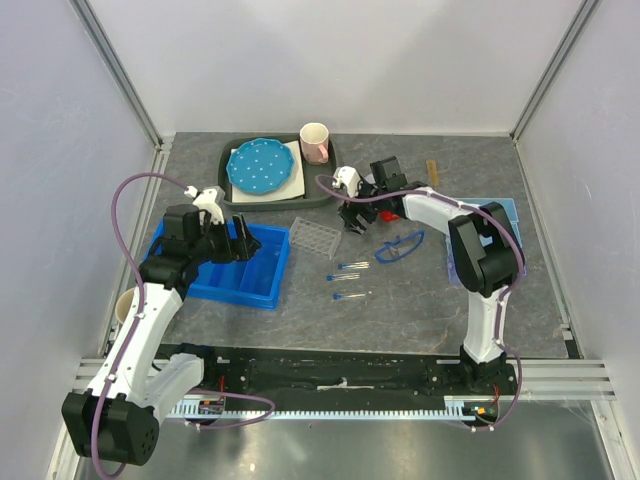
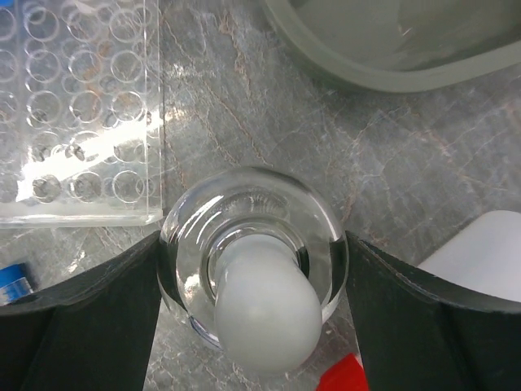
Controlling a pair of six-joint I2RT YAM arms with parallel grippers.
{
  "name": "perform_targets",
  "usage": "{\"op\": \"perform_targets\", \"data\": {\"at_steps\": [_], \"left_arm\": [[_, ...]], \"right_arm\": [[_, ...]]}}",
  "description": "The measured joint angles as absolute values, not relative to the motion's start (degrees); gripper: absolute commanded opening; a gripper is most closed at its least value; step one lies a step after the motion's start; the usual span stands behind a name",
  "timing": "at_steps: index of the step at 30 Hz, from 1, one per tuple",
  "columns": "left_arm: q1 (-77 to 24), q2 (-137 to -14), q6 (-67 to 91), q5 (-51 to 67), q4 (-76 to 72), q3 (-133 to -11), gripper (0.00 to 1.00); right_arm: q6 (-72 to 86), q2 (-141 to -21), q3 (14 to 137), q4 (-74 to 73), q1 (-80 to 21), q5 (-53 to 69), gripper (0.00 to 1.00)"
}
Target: Organize the chemistry lab equipment
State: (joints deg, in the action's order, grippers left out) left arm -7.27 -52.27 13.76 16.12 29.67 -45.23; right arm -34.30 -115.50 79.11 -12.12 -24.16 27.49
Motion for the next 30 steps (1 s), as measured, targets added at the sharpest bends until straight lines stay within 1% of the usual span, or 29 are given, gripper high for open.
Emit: {"op": "perform_targets", "data": {"at_steps": [9,16,23,26,30], "left_arm": [[-7.27,-50.70,13.76,14.83,29.67,-45.23,0.86],[-7.51,-48.01,13.78,9.96,29.78,-45.23,0.86],[-7.53,-43.70,13.87,0.86,29.89,-44.99,0.87],[-7.53,-40.60,14.20,-4.40,29.91,-44.86,0.88],[-7.53,-34.63,14.98,-11.09,29.80,-44.18,0.88]], "right_arm": [[-34.26,-108.03,78.35,-12.25,-24.16,27.77,0.47],[-34.41,-104.16,78.35,-14.48,-26.22,28.42,0.47],[-34.50,-103.11,80.58,-17.58,-35.35,28.77,0.47],[-34.06,-103.39,84.12,-19.22,-40.38,29.17,0.47],[-32.16,-106.89,92.55,-19.90,-46.11,30.79,0.47]]}}
